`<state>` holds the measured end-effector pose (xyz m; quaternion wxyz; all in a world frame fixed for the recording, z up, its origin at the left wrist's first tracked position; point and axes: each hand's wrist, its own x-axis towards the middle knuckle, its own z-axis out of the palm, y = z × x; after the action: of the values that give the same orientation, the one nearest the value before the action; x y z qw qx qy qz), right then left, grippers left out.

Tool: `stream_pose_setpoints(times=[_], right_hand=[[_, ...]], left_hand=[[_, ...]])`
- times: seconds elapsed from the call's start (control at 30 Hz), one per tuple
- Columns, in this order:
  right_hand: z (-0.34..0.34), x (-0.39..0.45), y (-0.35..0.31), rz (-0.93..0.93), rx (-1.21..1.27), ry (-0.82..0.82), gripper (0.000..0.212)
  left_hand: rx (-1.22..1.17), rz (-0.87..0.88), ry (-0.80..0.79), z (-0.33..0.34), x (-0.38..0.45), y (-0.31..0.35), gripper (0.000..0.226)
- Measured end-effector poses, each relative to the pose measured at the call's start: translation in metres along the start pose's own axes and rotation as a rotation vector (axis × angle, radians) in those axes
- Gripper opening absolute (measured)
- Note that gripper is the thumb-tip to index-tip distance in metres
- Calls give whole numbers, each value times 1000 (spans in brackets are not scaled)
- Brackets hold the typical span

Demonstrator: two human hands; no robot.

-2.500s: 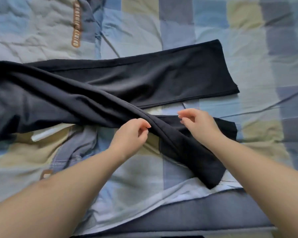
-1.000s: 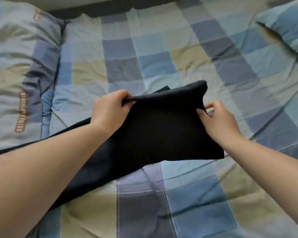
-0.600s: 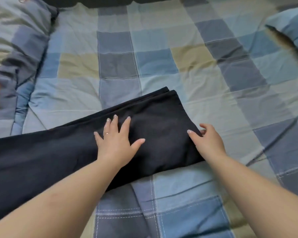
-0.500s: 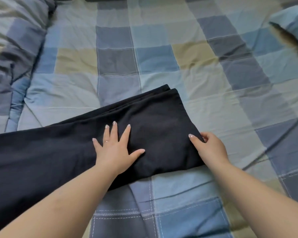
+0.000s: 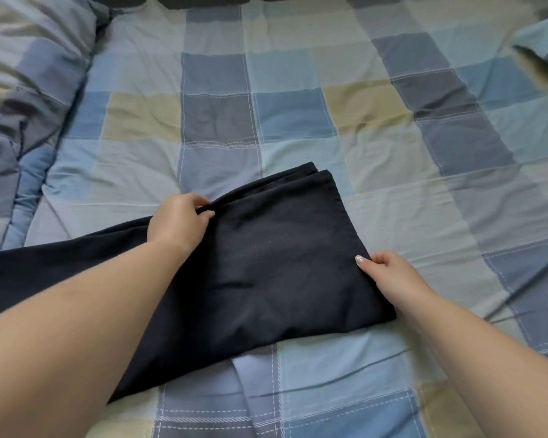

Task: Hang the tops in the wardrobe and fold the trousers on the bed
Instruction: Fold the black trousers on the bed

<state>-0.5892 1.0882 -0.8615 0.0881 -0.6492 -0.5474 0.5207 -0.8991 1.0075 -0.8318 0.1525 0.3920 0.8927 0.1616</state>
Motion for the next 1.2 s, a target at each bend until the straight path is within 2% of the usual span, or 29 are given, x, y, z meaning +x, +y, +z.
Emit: stream_pose_setpoints(times=[0.13, 0.27, 0.33, 0.4, 0.47, 0.5, 0.67, 0.77, 0.83, 0.9, 0.97, 1.03, 1.13, 1.2], right_hand=[[-2, -19, 5, -285, -71, 205, 5], [-5, -28, -10, -499, 28, 370, 5], [-5, -26, -16, -539, 41, 382, 5], [-2, -18, -15, -455, -14, 289, 10], [2, -8, -10, -289, -95, 135, 17], [4, -4, -8, -235, -99, 93, 17], [2, 4, -4, -179, -35, 38, 16], [-3, 0, -7, -329, -93, 198, 15], [-2, -2, -20, -384, -23, 295, 16], [3, 5, -34, -347, -64, 279, 18], [7, 15, -41, -235, -185, 207, 23], [11, 22, -39, -144, -188, 194, 29], [12, 26, -35, -104, -145, 237, 32], [9, 29, -39, -50, -142, 178, 40]], left_hand=[[-68, -20, 56, -5, -8, 12, 7], [-206, 34, 205, -27, 7, 17, 7], [-217, 111, 159, -31, 12, 17, 17], [-85, 171, 10, -22, 12, 14, 36], [34, 140, -126, -8, 8, 11, 45], [51, 100, -138, -1, 8, 10, 46], [-49, -97, 0, 9, 11, 9, 28], [-145, -68, 122, 0, 6, 14, 21], [-234, -51, 219, -12, 11, 18, 20], [-284, -47, 230, -20, 21, 22, 26], [-244, -26, 124, -20, 23, 26, 54], [-125, 73, 17, -7, 9, 24, 77], [147, 201, -135, 24, -22, 10, 87], [305, 207, -218, 40, -34, -3, 91]])
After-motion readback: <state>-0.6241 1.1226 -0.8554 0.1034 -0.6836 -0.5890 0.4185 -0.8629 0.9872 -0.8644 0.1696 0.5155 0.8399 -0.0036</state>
